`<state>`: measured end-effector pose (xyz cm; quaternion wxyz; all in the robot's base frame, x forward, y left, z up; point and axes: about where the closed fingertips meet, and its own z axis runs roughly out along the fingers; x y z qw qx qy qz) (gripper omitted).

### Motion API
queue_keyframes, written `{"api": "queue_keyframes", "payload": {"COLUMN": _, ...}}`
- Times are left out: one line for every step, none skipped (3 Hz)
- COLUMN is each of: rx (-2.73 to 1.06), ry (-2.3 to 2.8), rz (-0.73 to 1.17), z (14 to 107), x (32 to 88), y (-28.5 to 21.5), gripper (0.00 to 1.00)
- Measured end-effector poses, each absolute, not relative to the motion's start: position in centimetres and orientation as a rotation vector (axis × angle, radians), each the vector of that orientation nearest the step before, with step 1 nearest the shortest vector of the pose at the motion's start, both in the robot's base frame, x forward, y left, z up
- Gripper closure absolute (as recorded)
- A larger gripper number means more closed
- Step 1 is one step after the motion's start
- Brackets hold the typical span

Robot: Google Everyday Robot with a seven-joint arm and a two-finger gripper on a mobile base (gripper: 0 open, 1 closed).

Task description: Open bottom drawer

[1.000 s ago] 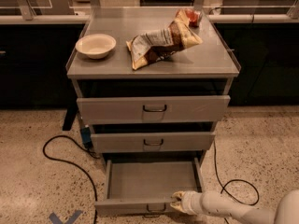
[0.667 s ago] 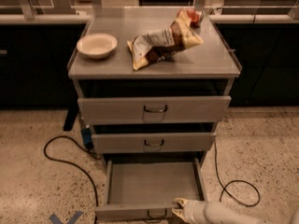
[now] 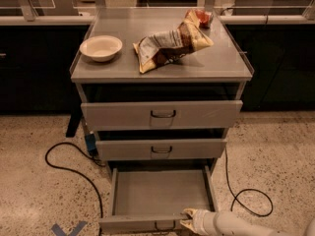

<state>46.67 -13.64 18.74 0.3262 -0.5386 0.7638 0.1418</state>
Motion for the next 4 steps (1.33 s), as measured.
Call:
{"api": "queue_keyframes", "payload": {"rx": -1.411, "ry": 2.001, "rz": 0.372, "z": 18.74, "x": 46.66, "y": -13.63, "gripper": 0.58}}
{"api": "queue_keyframes", "payload": {"rx": -1.411, "ry": 2.001, "rz": 0.372, "z": 18.74, "x": 46.66, "y": -13.63, "gripper": 0.35}}
{"api": "queue_keyframes", "payload": {"rx": -1.411, "ry": 2.001, "rz": 0.372, "z": 18.74, "x": 46.66, "y": -13.63, "gripper": 0.11}}
{"api": "queue_keyframes", "payload": {"rx": -1.411, "ry": 2.001, "rz": 0.372, "z": 18.74, "x": 46.66, "y": -13.62, "gripper": 0.00}}
